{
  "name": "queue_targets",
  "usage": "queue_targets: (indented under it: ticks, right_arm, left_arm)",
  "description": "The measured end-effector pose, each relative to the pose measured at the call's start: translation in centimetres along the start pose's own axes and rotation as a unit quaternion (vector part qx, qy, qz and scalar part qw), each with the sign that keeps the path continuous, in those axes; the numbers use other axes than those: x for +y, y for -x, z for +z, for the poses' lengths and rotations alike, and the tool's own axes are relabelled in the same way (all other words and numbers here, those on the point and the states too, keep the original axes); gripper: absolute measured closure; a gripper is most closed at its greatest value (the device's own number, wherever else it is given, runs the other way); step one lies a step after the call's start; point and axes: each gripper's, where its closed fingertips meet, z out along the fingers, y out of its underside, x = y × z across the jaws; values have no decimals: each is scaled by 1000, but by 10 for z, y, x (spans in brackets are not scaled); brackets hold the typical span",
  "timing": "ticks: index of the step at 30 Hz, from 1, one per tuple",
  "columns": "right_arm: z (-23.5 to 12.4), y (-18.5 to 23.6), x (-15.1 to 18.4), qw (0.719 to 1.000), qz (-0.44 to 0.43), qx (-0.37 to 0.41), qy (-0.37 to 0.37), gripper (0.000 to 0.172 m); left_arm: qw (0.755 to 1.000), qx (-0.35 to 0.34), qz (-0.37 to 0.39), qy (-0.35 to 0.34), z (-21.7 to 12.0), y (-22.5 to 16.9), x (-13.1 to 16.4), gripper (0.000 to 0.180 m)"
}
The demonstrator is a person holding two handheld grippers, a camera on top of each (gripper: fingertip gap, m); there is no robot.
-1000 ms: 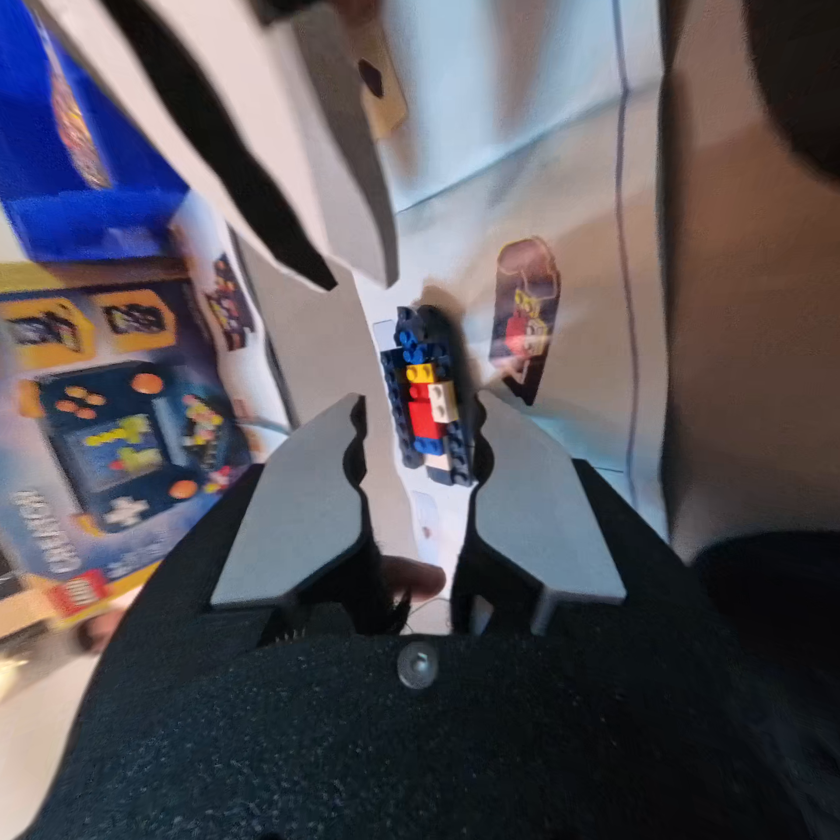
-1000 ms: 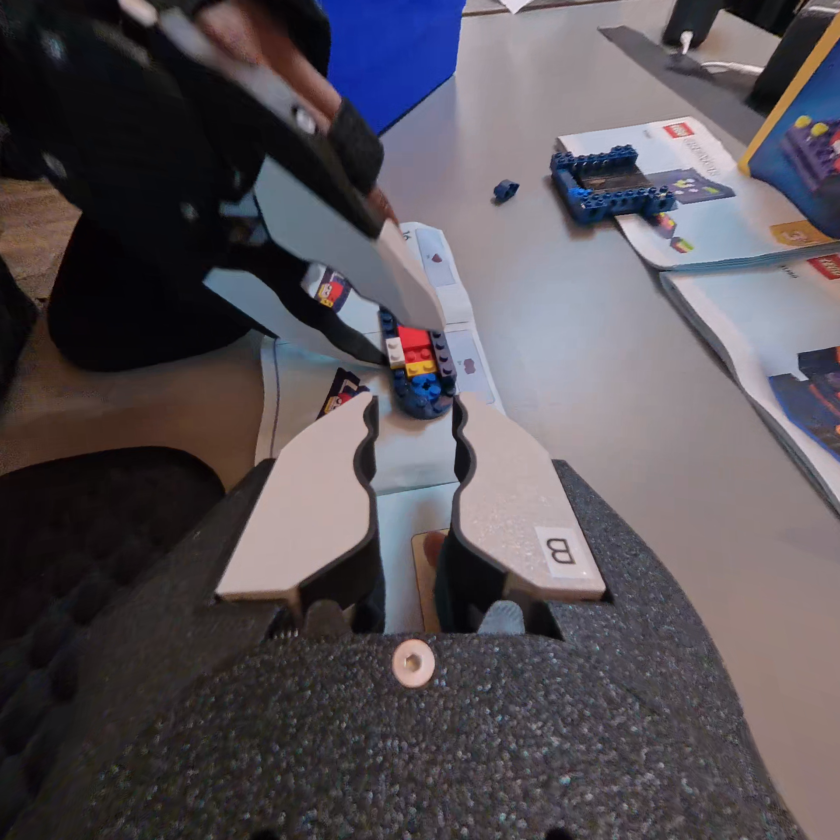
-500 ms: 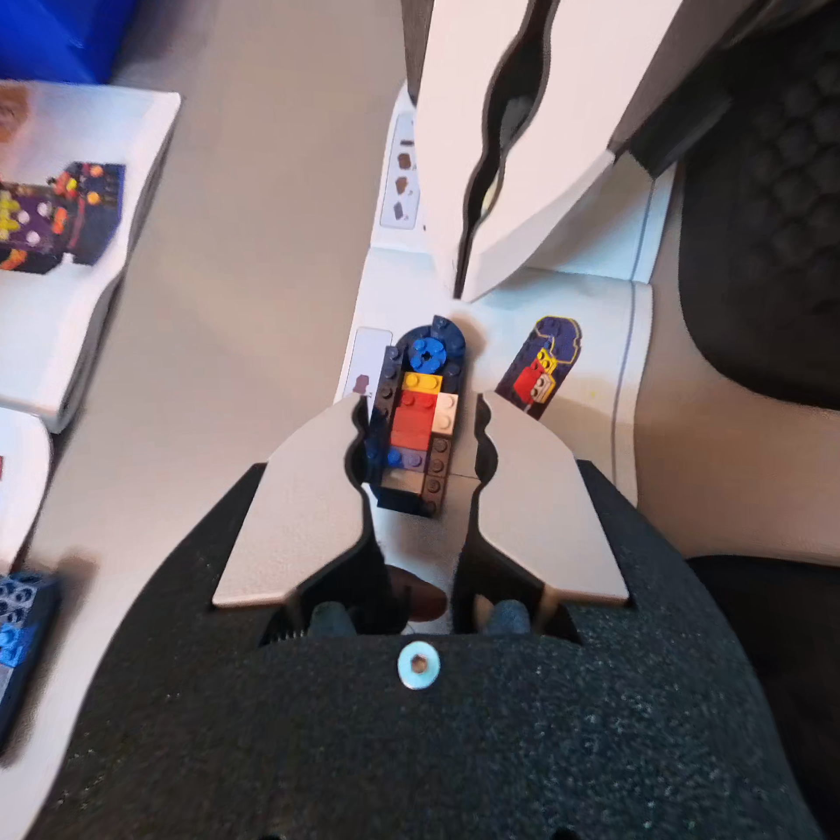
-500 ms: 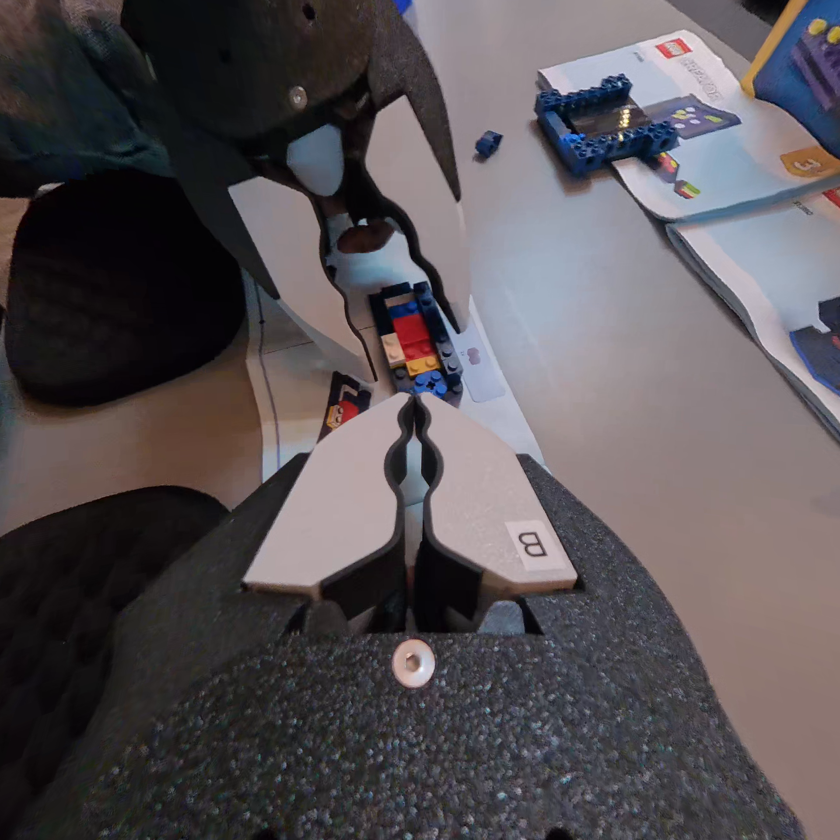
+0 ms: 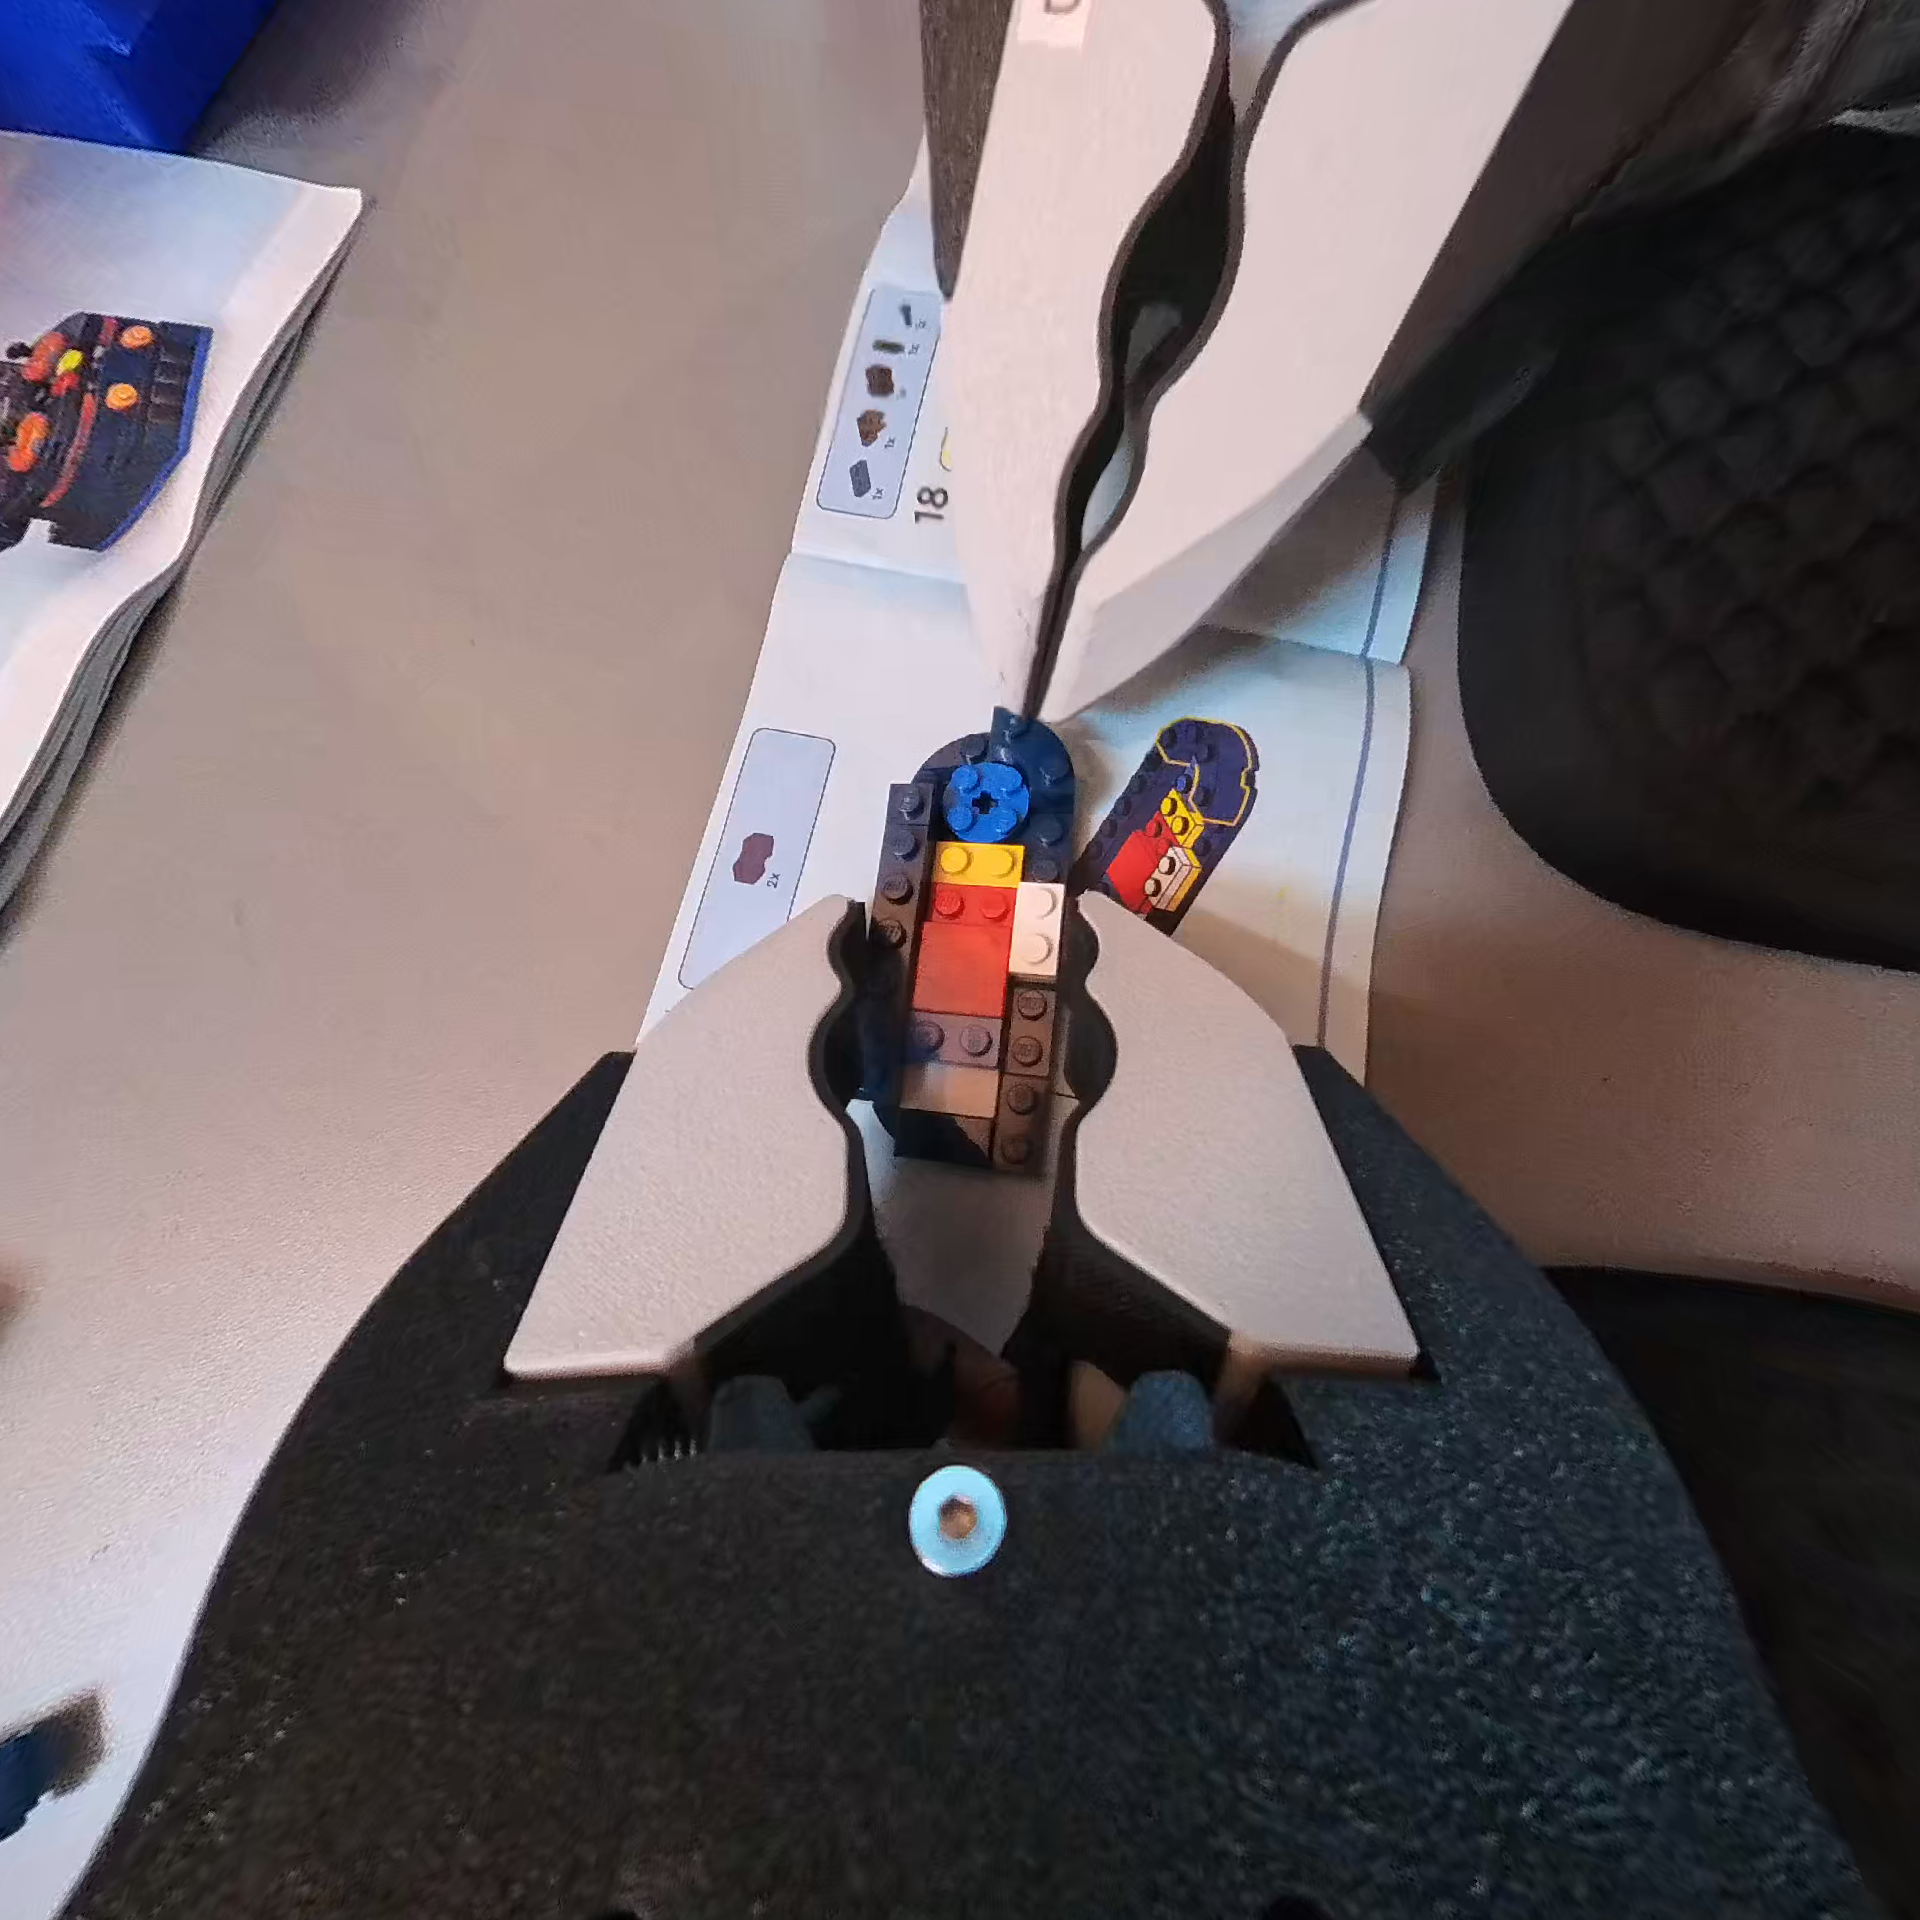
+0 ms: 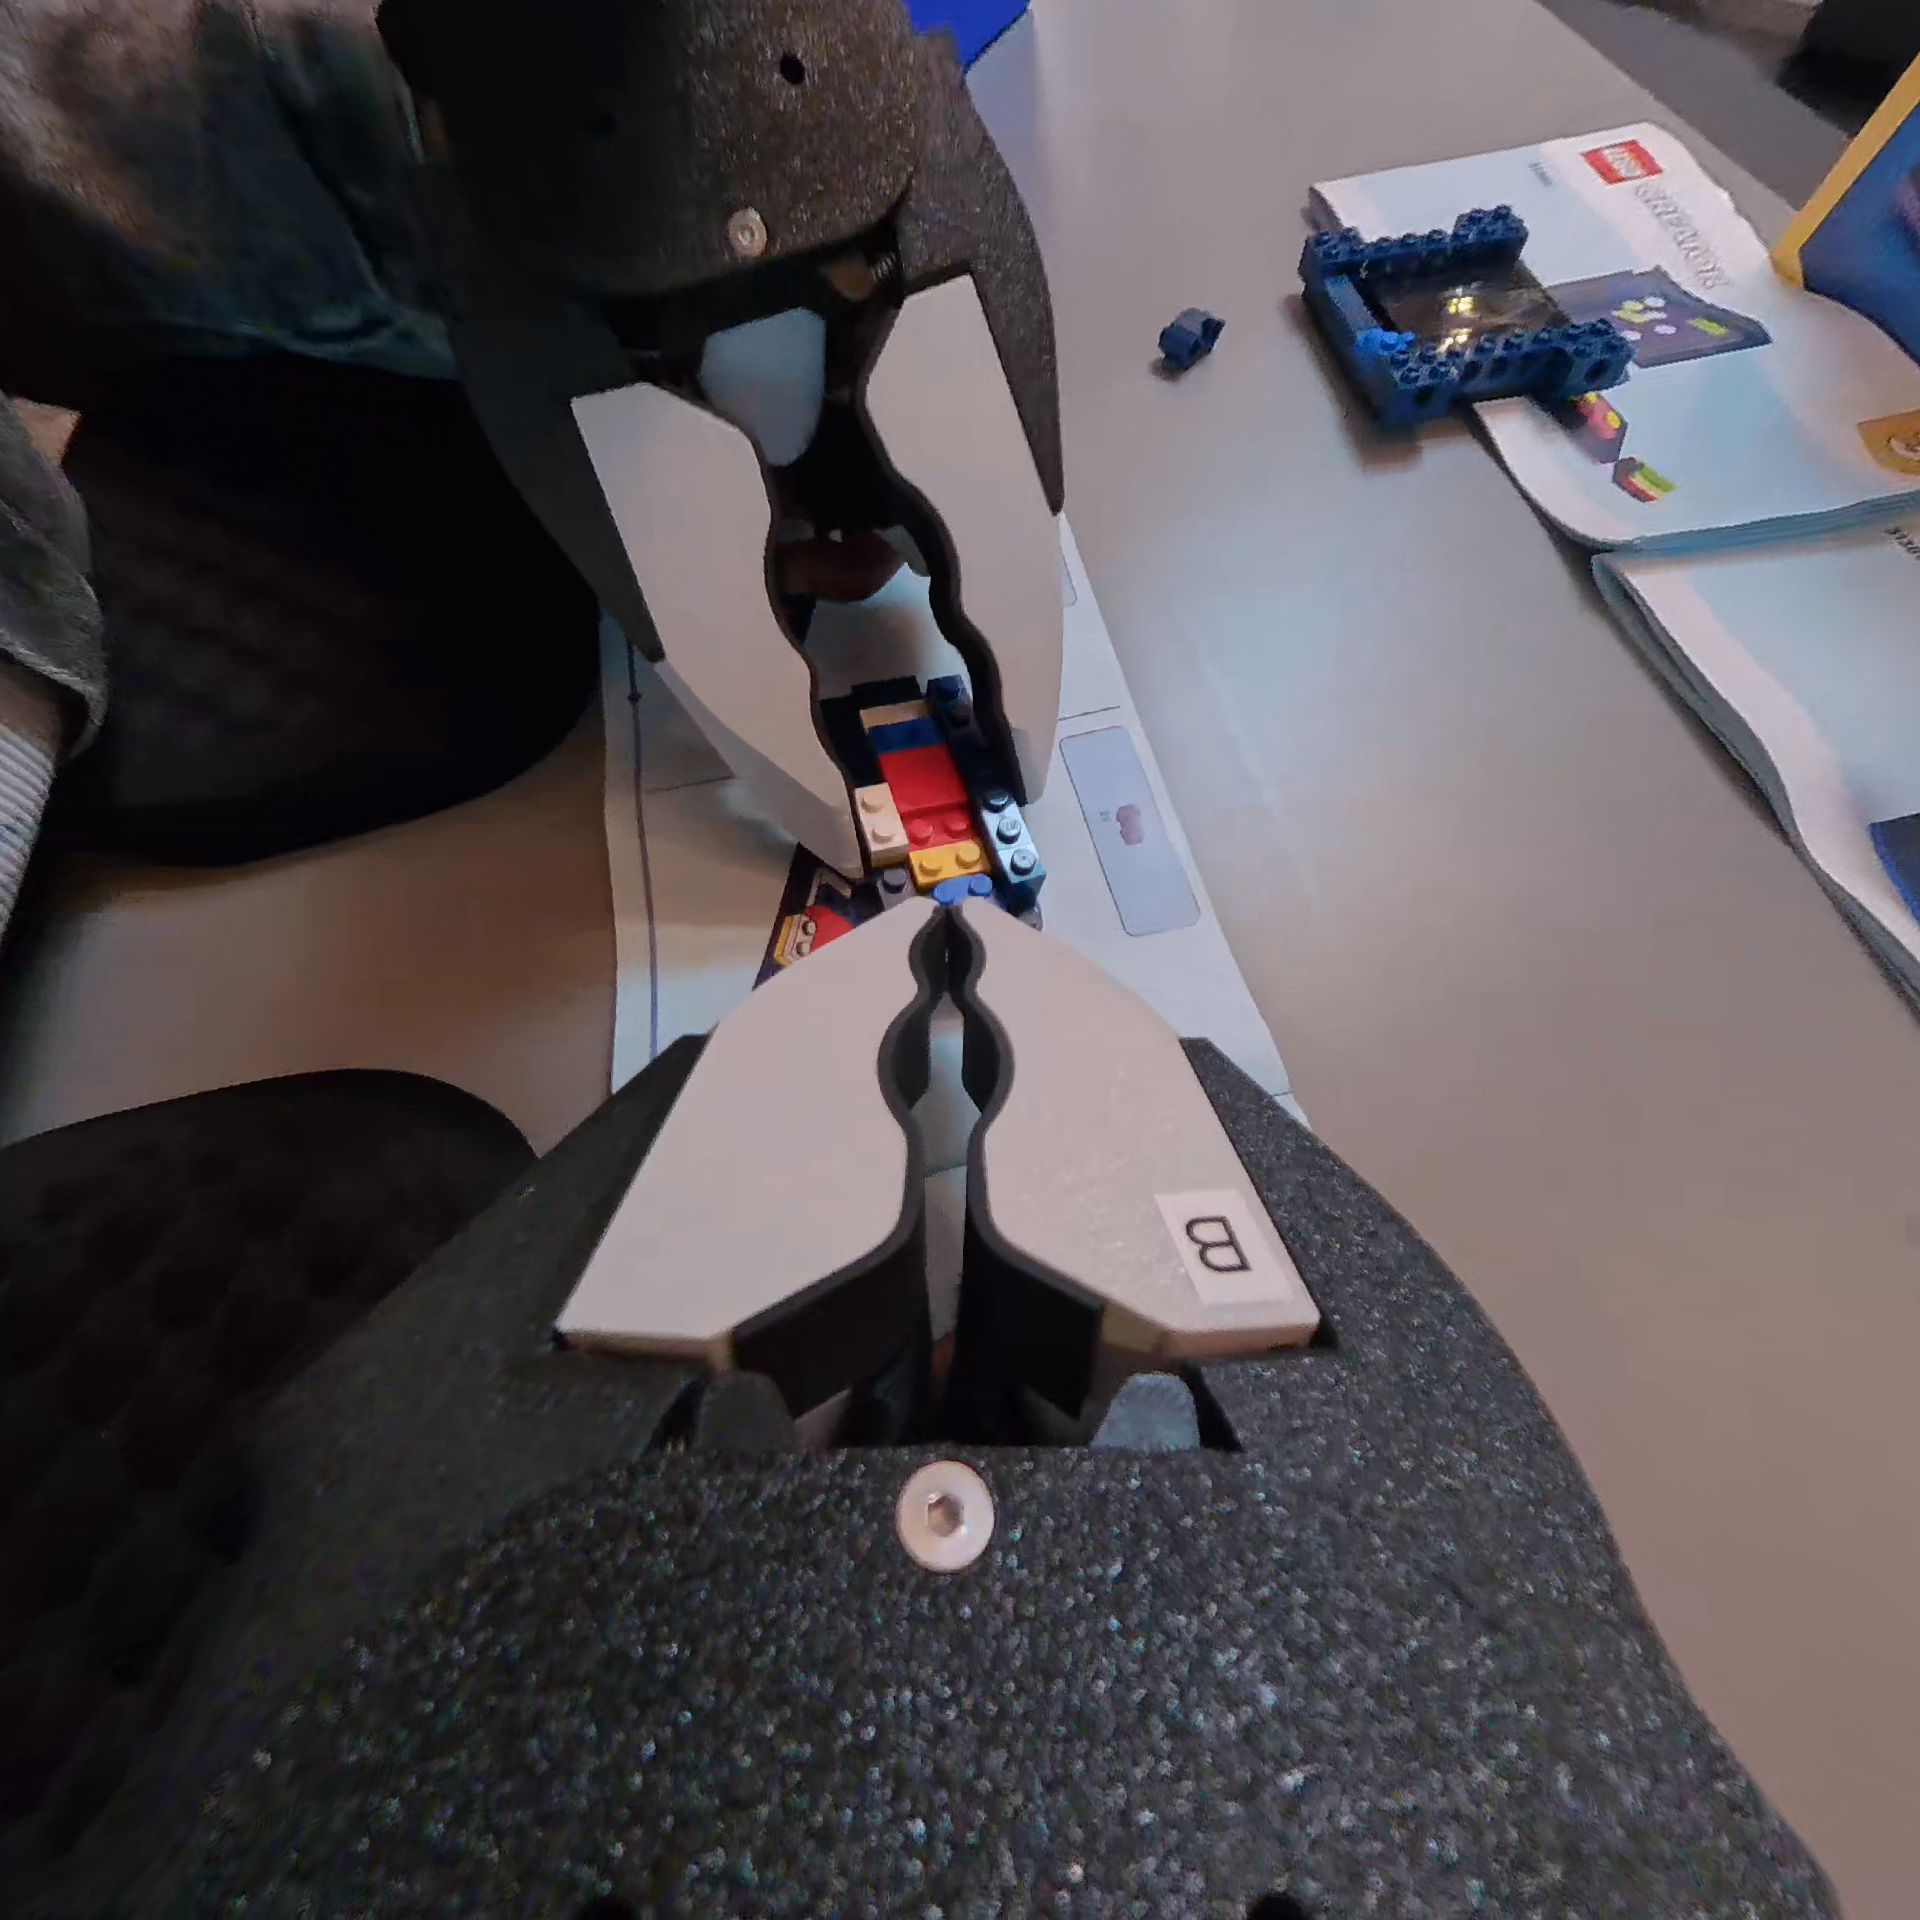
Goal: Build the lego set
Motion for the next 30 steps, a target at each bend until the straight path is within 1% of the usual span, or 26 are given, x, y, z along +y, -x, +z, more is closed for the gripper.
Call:
queue_targets:
  ticks: [8,10,15,25,30]
  right_arm:
    - [6,2,6,999,-24,13,27,172]
    - [7,0,7,998,-39,29,31,172]
    - [8,-1,7,996,-67,48,31,172]
    - [8,-2,7,982,-142,116,41,171]
    - [8,-2,7,981,-147,120,36,171]
  left_arm:
    - [1000,-2,16,-12,0,-1,0,146]
    - [1000,-2,17,-13,0,-1,0,146]
    - [1000,-1,16,-13,0,-1,0,146]
    - [1000,-2,17,-13,1,-1,0,146]
    - [1000,-4,19,-12,1,-1,0,146]
